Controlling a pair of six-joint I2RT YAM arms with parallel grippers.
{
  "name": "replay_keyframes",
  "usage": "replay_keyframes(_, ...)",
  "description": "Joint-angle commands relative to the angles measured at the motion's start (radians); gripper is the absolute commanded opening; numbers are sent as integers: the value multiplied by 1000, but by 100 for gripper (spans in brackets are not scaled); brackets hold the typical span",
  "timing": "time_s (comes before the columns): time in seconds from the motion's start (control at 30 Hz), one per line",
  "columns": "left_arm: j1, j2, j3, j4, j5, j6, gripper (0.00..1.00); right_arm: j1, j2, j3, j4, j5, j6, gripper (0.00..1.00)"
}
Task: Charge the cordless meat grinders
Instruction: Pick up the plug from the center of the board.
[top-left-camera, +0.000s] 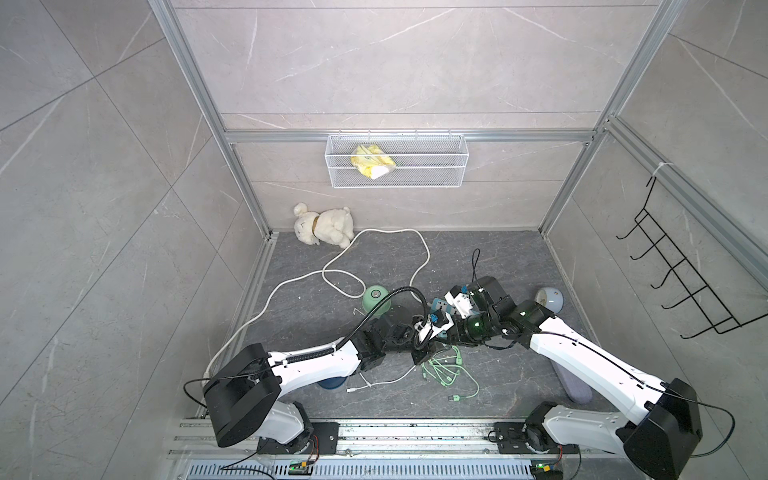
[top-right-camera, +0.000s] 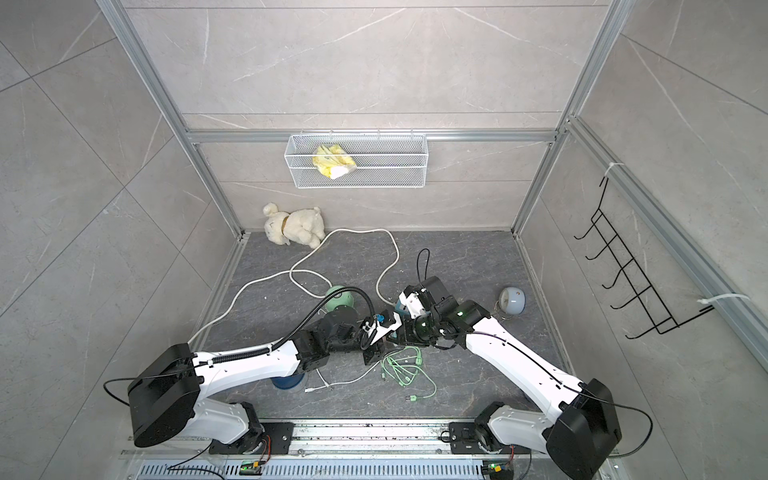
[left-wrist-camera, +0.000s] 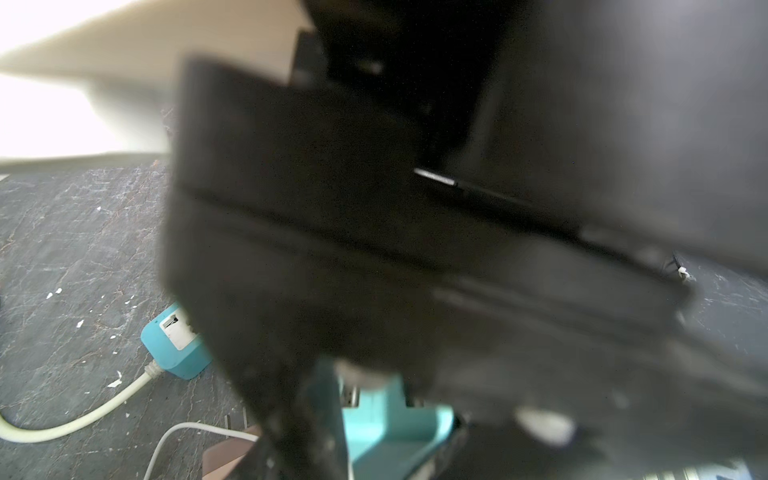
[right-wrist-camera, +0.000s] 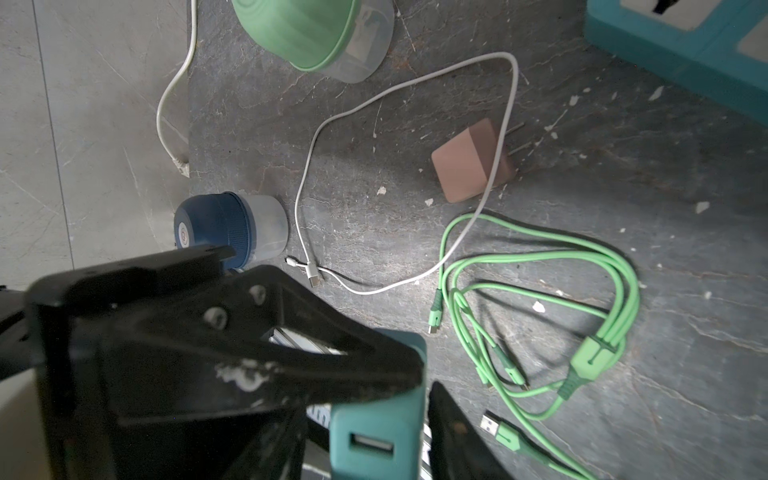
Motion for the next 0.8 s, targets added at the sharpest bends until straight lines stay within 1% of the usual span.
replay_keyframes(0.0,-3,4,49,10,26,-16,14,10,14,-24,8,19,10,44)
replay_keyframes(0.17,-3,18,69,-25,3,-17,14,9,16,-33,10,28,16,31)
replay_keyframes(0.27,-3,27,95,-60,-9,-19,13,10,13,-42,16,41,30,25)
replay_keyframes(0.33,-3,27,101,-65,-18,-24,16,9,10,-46,28,45,41,22)
replay_keyframes(0.37,-3,25,101,-67,-25,-26,21,8,10,-45,29,50,45,20)
replay_keyframes(0.43,-4,16,96,-60,-33,-34,36,10,5,-42,28,67,50,17)
replay_keyframes(0.47,-2,6,86,-46,-35,-40,47,10,4,-40,26,76,51,15)
replay_keyframes(0.57,-4,-26,48,-3,-50,-60,76,8,12,-20,5,106,29,9)
replay_keyframes(0.6,-2,-37,33,12,-53,-64,91,8,19,-10,-8,121,17,9)
replay_keyframes(0.63,-4,-51,19,26,-56,-69,98,6,24,-1,-17,135,6,8)
replay_keyframes(0.67,-3,-63,3,40,-59,-70,100,3,28,11,-31,158,-11,7)
replay_keyframes(0.77,-3,-112,-58,89,-90,-80,100,-31,52,53,-71,211,-80,5)
